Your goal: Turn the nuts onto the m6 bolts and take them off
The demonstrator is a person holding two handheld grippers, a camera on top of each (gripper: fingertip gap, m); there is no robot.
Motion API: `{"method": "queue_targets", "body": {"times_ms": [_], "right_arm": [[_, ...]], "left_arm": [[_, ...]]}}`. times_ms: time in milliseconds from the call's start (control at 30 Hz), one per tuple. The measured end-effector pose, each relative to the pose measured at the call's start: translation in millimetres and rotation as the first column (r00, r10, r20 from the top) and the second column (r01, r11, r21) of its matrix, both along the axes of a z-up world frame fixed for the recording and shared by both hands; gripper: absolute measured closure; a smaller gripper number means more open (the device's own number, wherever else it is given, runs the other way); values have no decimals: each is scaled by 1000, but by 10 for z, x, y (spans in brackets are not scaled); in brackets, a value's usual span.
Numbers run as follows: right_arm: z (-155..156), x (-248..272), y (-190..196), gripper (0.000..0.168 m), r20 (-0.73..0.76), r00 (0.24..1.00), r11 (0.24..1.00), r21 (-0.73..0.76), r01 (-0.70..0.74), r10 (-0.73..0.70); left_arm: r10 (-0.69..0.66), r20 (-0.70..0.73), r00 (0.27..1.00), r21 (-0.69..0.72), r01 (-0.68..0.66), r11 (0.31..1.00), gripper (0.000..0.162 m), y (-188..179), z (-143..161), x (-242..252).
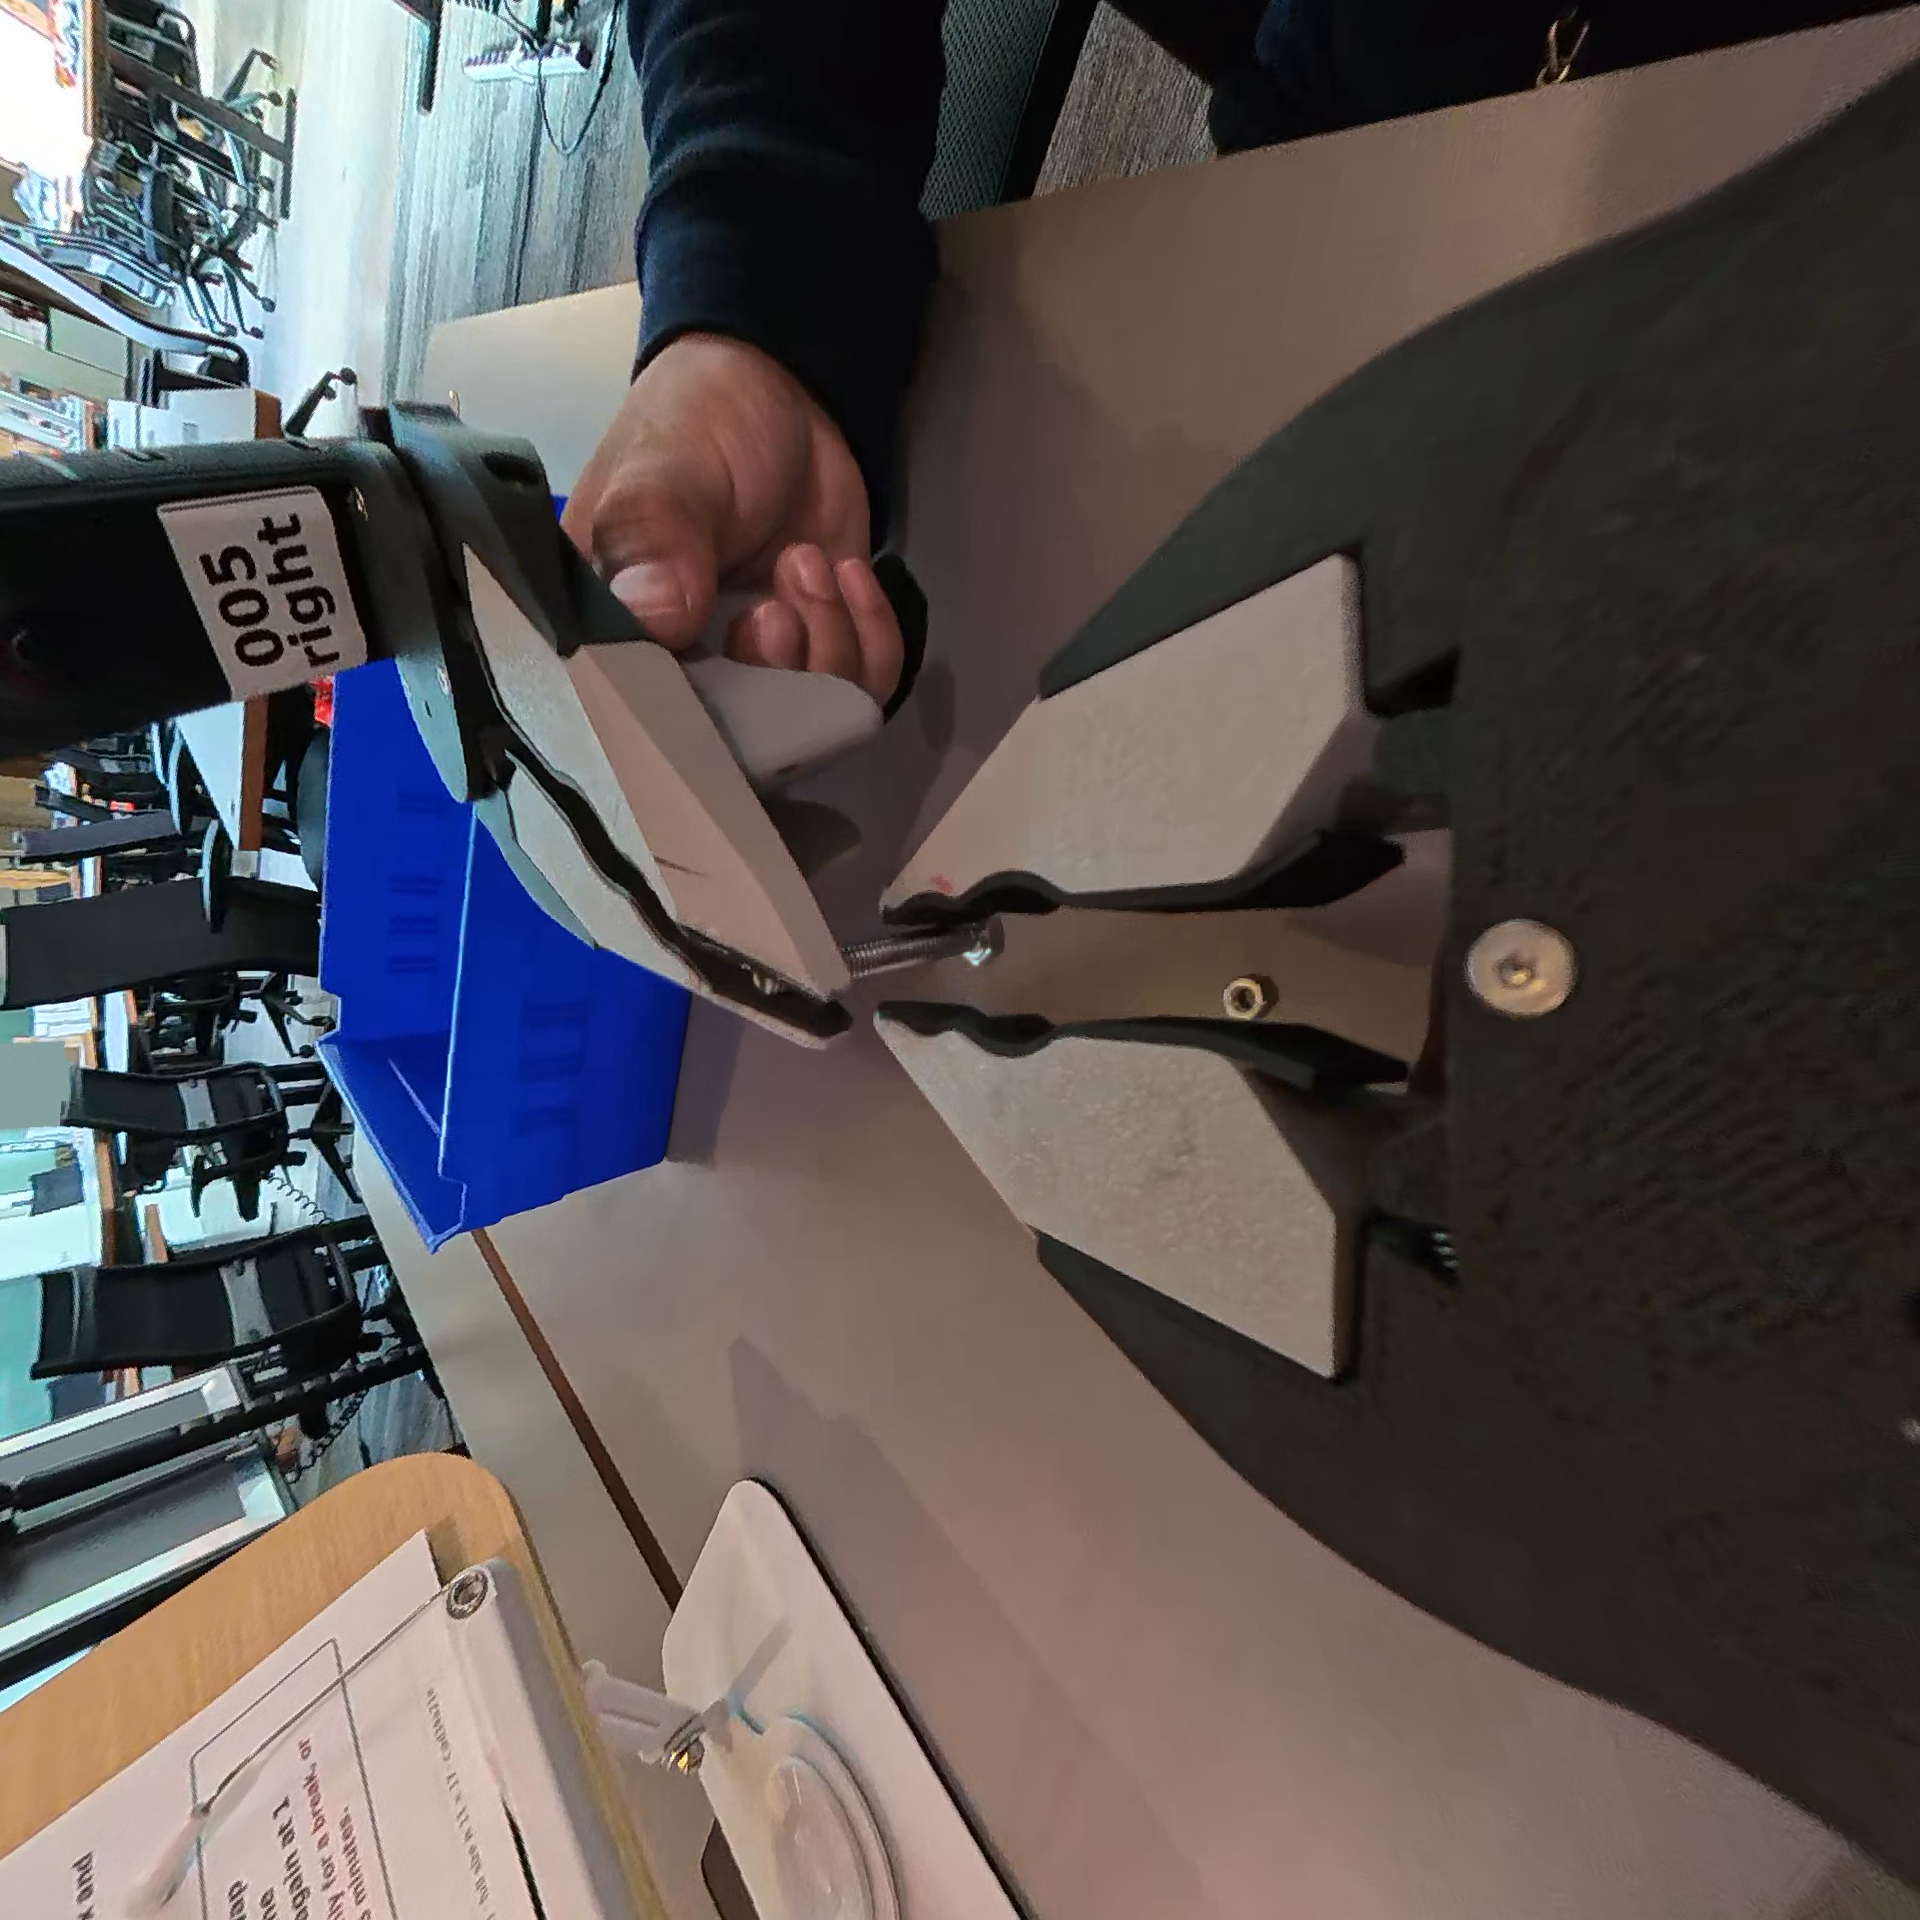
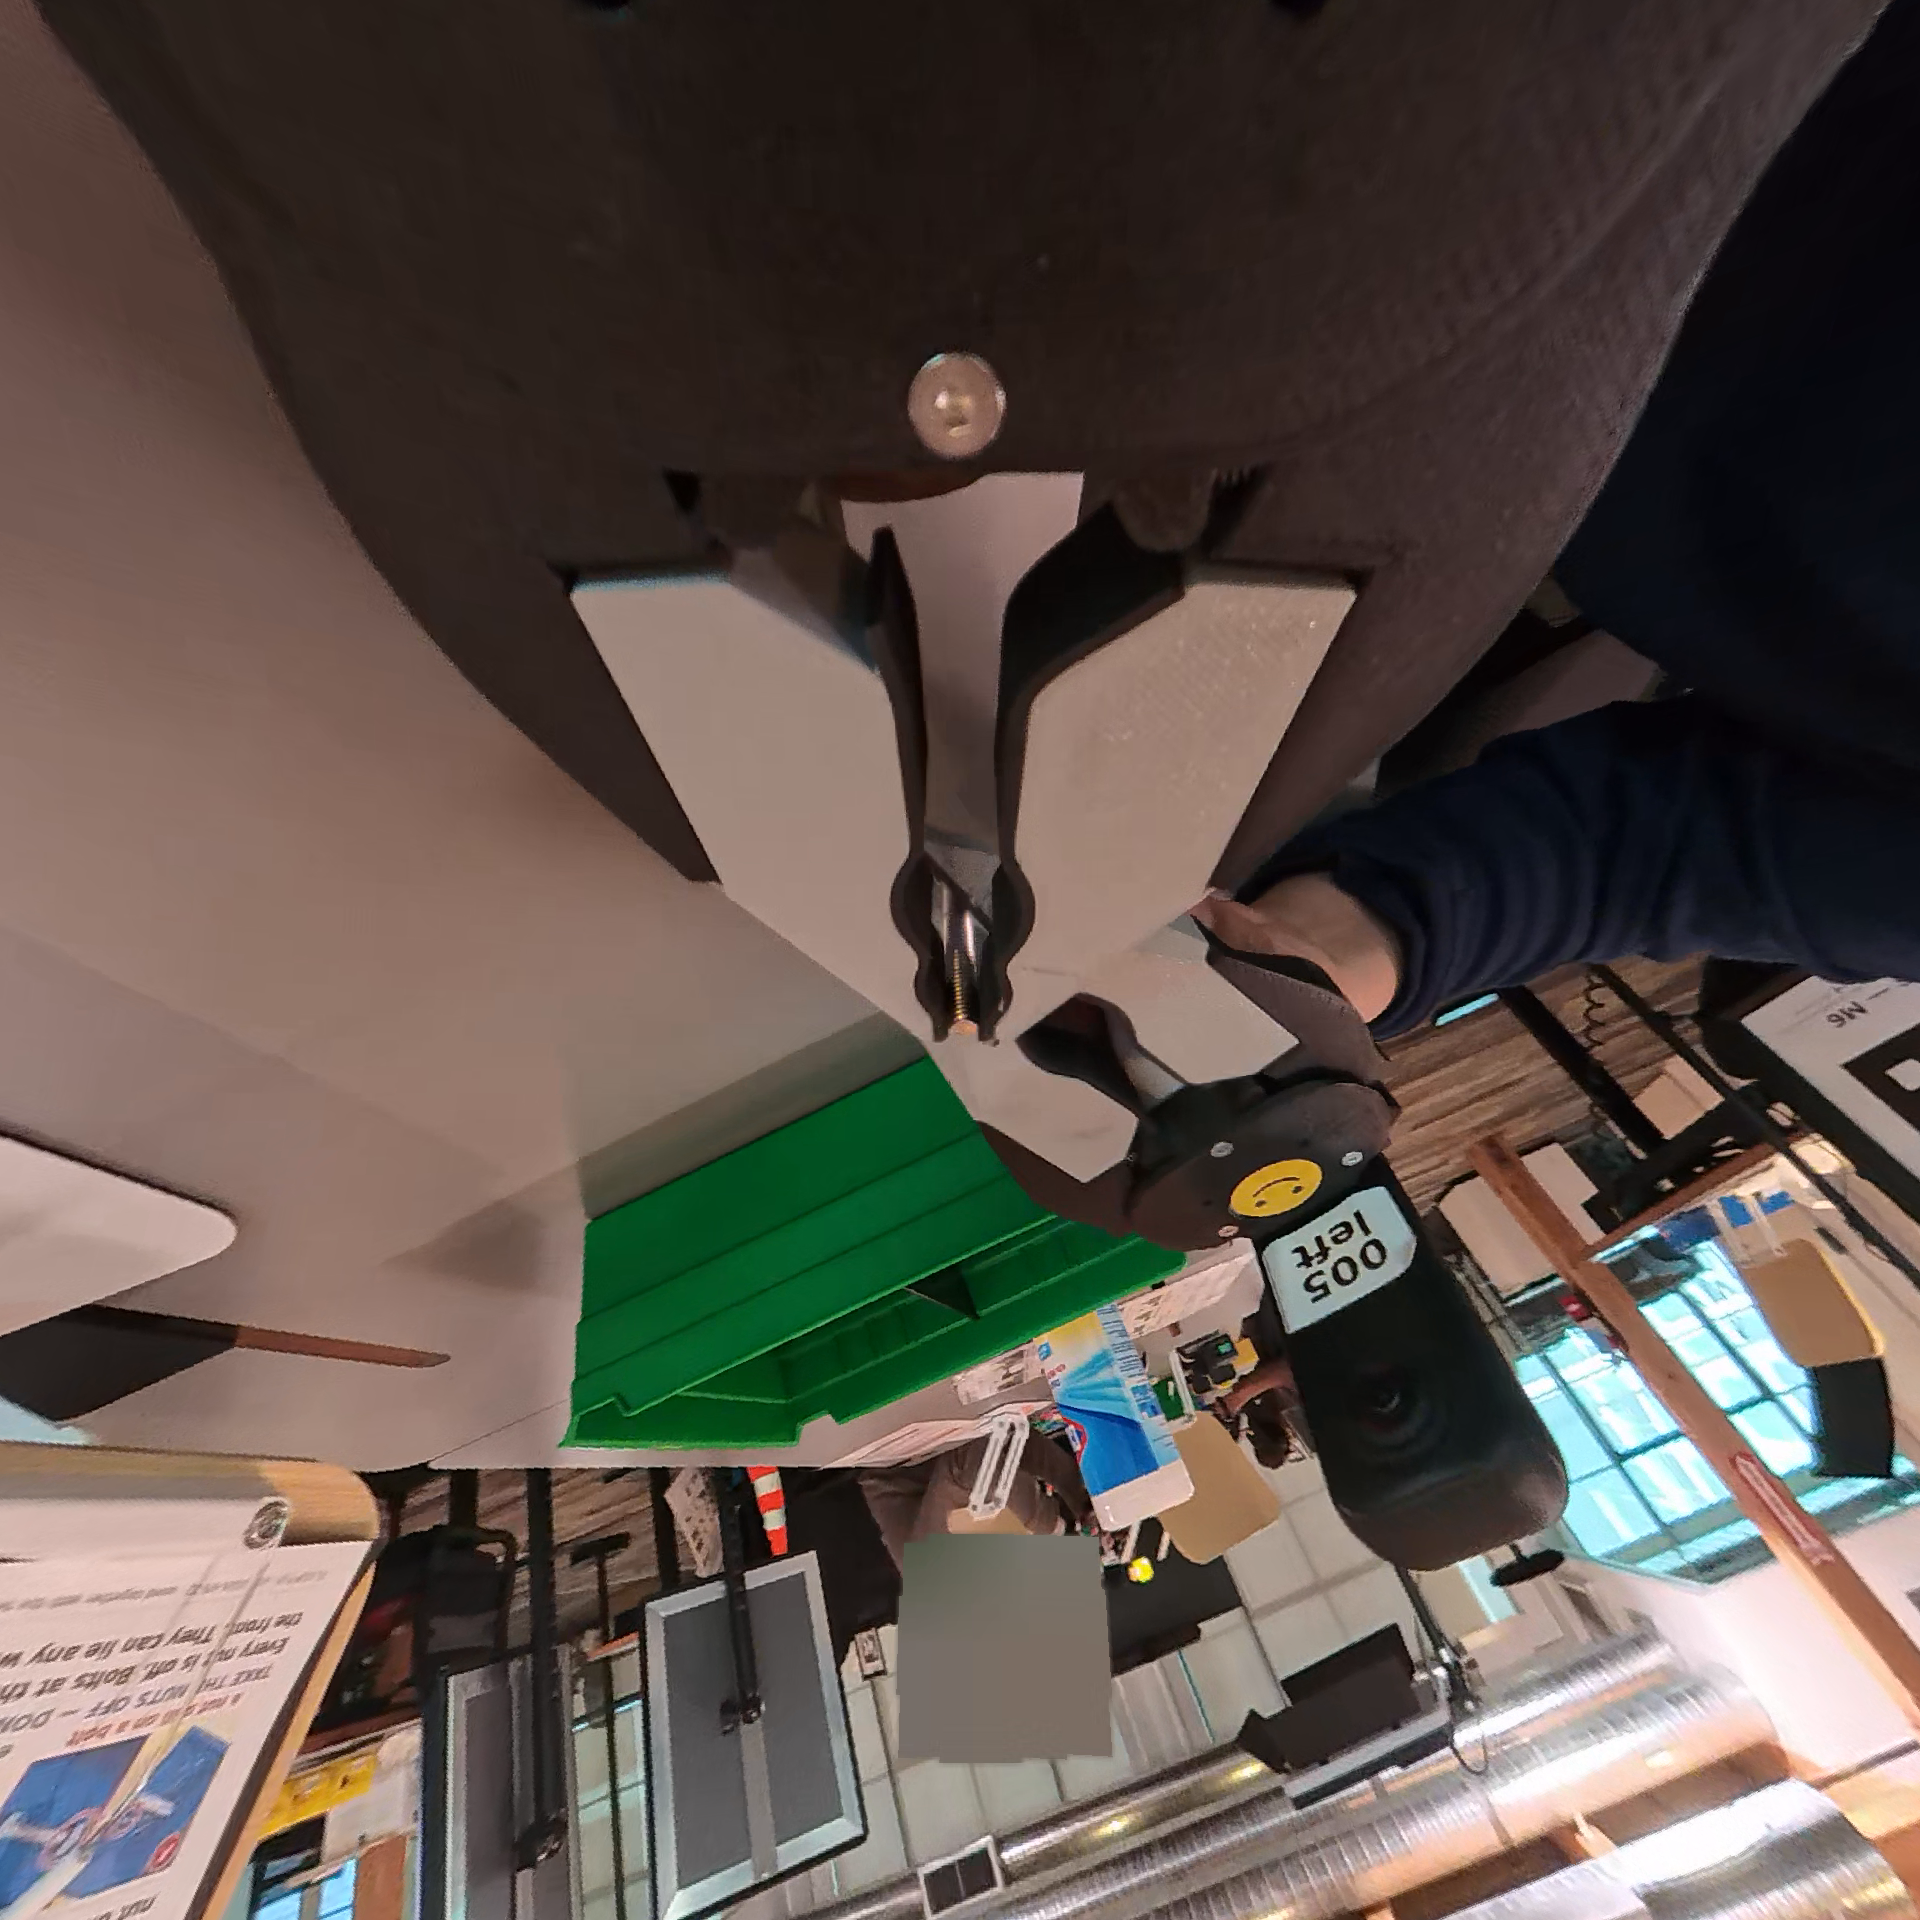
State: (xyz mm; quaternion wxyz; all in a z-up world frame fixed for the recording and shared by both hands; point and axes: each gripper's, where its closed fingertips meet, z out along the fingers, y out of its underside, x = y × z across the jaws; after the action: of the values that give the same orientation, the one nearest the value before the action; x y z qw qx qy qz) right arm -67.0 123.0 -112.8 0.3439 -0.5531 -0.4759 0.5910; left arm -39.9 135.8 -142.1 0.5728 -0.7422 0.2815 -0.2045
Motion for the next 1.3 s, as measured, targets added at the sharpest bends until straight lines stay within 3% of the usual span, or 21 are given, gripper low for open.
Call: {"method": "queue_targets", "body": {"times_ms": [200, 333, 467, 700, 900, 1067, 1300], "right_arm": [[-30, -12, 15, 165, 12, 1000, 1000, -1, 4, -4], [-37, 50, 156, 147, 33, 998, 999, -13, 46, -45], [-447, 73, 157, 147, 255, 967, 995, 96, -4, -21], [-1071, -43, 27, 147, 534, 845, 916, 328, -232, 23], [-1155, -93, -34, 150, 565, 820, 853, 382, -357, 90], [-1211, -85, -94, 152, 574, 804, 816, 384, -432, 155], [-1233, -121, -150, 157, 568, 801, 783, 406, -472, 188]], "left_arm": [[3, -18, 1000, -17, -3, 1000, 159, 14, -30, -66], [72, 14, 997, -42, -71, 997, 159, 99, -41, -330], [113, 66, 991, -43, -110, 993, 159, 155, -39, -555], [6, 101, 995, -44, -1, 999, 159, 74, -109, -636], [-16, 186, 982, -67, 29, 997, 159, 27, -27, -650], [0, 136, 991, -54, 8, 998, 159, 10, -31, -714], [-90, 152, 984, -119, 108, 987, 159, -141, -110, -670]]}}
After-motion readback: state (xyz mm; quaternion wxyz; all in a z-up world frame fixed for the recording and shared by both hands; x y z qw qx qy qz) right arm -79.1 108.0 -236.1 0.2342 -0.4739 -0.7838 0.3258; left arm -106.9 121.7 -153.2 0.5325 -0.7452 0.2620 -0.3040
